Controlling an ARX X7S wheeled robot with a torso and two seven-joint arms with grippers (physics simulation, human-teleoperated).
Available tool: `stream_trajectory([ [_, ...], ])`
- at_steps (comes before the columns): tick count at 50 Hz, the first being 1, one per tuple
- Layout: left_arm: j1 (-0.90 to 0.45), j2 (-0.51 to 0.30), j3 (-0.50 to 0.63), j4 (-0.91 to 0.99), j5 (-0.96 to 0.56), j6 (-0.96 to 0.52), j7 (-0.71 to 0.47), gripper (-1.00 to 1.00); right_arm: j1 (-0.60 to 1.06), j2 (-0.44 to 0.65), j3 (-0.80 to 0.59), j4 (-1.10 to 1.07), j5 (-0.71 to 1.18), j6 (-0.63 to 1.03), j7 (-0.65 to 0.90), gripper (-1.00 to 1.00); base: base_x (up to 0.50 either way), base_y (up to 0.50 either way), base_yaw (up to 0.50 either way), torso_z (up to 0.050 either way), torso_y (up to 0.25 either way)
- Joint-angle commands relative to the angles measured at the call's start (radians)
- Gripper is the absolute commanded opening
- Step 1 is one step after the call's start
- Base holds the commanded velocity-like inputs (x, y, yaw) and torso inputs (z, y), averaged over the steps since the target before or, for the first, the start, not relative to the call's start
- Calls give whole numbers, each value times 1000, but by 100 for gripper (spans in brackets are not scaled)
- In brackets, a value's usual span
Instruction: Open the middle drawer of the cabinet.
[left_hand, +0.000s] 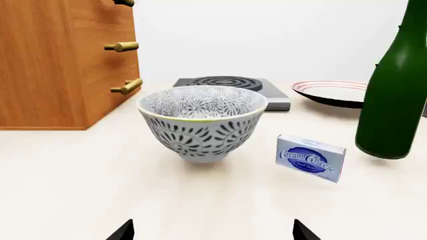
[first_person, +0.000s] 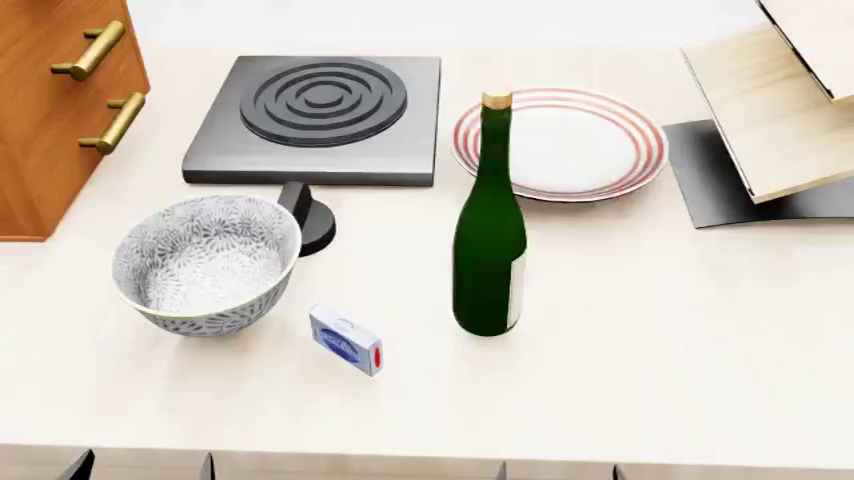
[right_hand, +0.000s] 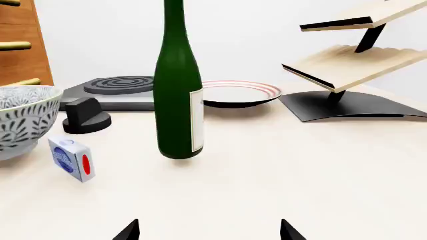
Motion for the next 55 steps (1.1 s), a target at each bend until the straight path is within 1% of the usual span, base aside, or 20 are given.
stream_trajectory([
  [1,3,-18,26,30,15,-17,-32,100,-5,17,-14,-36,17,3,23,100,0,0,0,0,0],
  [3,16,-27,42,88,42,-39,-60,100,-21,27,-24,-94,17,14,35,100,0,0,0,0,0],
  [4,32,-31,49,140,56,-55,-73,100,-43,32,-29,-169,23,39,37,100,0,0,0,0,0],
  [7,58,-38,54,235,39,-96,-79,100,-72,40,-34,-287,32,94,53,100,0,0,0,0,0],
  [8,75,-43,59,299,62,-116,-93,100,-90,43,-29,-381,45,137,60,100,0,0,0,0,0],
  [9,81,-46,61,325,67,-129,-100,100,-96,47,-30,-417,46,156,65,100,0,0,0,0,0],
  [11,106,-53,61,438,67,-176,-102,100,-124,52,-27,-509,60,182,75,100,0,0,0,0,0],
  [12,112,-55,61,469,61,-196,-100,100,-129,56,-28,-536,62,199,79,100,0,0,0,0,0],
  [13,118,-59,64,495,58,-198,-99,100,-129,60,-26,-595,68,252,86,100,0,0,0,0,0],
  [14,118,-61,65,496,56,-199,-101,100,-129,62,-28,-597,70,254,88,100,0,0,0,0,0],
  [15,140,-65,70,581,64,-238,-101,100,-159,69,-32,-667,64,247,91,100,0,0,0,0,0],
  [16,161,-68,75,650,68,-256,-101,100,-181,79,-44,-739,49,274,94,100,0,0,0,0,0],
  [18,168,-73,81,675,73,-268,-105,100,-189,83,-46,-764,51,277,99,100,0,0,0,0,0],
  [20,195,-82,99,762,113,-277,-117,100,-214,89,-49,-857,59,316,103,100,0,0,0,0,0],
  [21,200,-85,103,782,121,-282,-120,100,-215,91,-50,-865,58,310,105,100,0,0,0,0,0],
  [26,235,-94,106,922,127,-315,-124,100,-245,108,-77,-980,23,328,120,100,0,0,0,0,0],
  [30,249,-101,111,970,128,-323,-127,100,-246,109,-57,-1025,56,349,130,100,0,0,0,0,0],
  [33,247,-106,115,960,129,-315,-134,100,-231,107,-30,-1034,98,383,138,100,156,0,0,0,0],
  [36,238,-109,119,937,132,-314,-143,100,-223,111,-34,-1024,96,390,147,100,500,0,0,0,0],
  [55,241,-129,138,953,117,-330,-168,100,-216,146,-88,-1022,67,402,183,100,500,0,0,0,0],
])
